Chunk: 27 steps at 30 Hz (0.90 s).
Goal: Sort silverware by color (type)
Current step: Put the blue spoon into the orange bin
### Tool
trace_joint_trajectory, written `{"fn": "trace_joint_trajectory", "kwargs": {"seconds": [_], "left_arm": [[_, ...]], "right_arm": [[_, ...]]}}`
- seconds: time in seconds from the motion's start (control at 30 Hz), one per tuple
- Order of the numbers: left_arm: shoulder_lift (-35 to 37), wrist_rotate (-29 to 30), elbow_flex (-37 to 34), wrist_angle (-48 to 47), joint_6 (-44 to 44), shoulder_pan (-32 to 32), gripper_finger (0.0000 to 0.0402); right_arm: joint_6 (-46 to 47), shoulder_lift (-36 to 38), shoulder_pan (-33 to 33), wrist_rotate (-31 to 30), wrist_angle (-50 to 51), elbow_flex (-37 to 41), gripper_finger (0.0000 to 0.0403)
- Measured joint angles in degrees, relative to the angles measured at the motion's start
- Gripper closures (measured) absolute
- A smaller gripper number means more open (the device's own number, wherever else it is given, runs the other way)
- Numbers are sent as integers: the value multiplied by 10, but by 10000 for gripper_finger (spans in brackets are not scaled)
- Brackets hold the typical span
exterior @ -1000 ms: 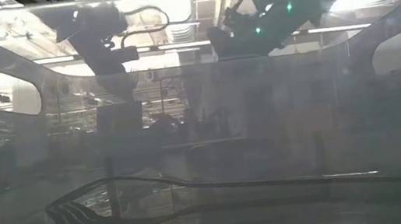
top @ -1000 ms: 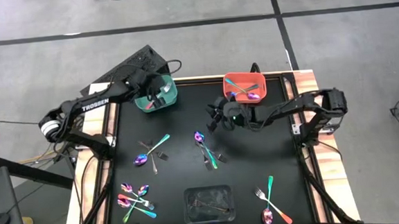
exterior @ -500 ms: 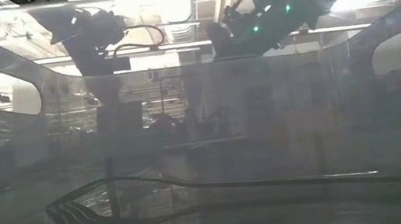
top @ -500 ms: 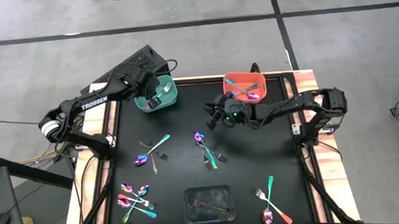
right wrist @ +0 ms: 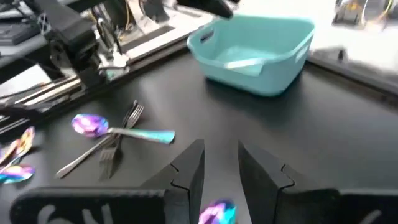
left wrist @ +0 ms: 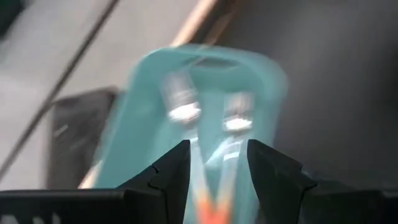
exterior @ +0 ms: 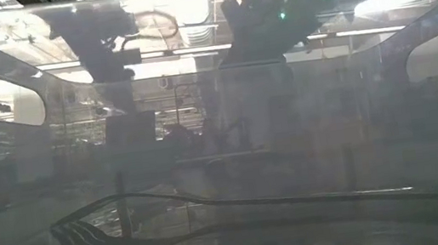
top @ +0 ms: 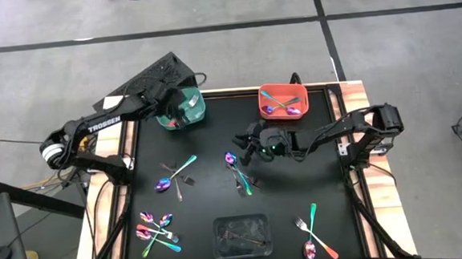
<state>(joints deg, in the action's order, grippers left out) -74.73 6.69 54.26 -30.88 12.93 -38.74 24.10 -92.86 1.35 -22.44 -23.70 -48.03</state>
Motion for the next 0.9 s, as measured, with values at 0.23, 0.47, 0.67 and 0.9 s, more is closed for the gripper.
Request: {"fn": "trace_joint_trajectory", "kwargs": {"seconds": [0.23, 0.47, 0.67, 0.9], "left_arm": [[6, -80, -66, 126, 0, 122, 253], [6, -79, -129, 240, 1, 230, 253], [6, -56, -154, 290, -10, 273, 253], [6, 0, -155, 303, -4, 278, 253]], "right_arm": [[105, 0, -42, -1, 88, 0, 284], [185, 18, -122, 2, 244, 1, 296], [328, 73, -200, -6, 455, -8, 308], [550, 156, -309, -102, 778, -80, 331]]}}
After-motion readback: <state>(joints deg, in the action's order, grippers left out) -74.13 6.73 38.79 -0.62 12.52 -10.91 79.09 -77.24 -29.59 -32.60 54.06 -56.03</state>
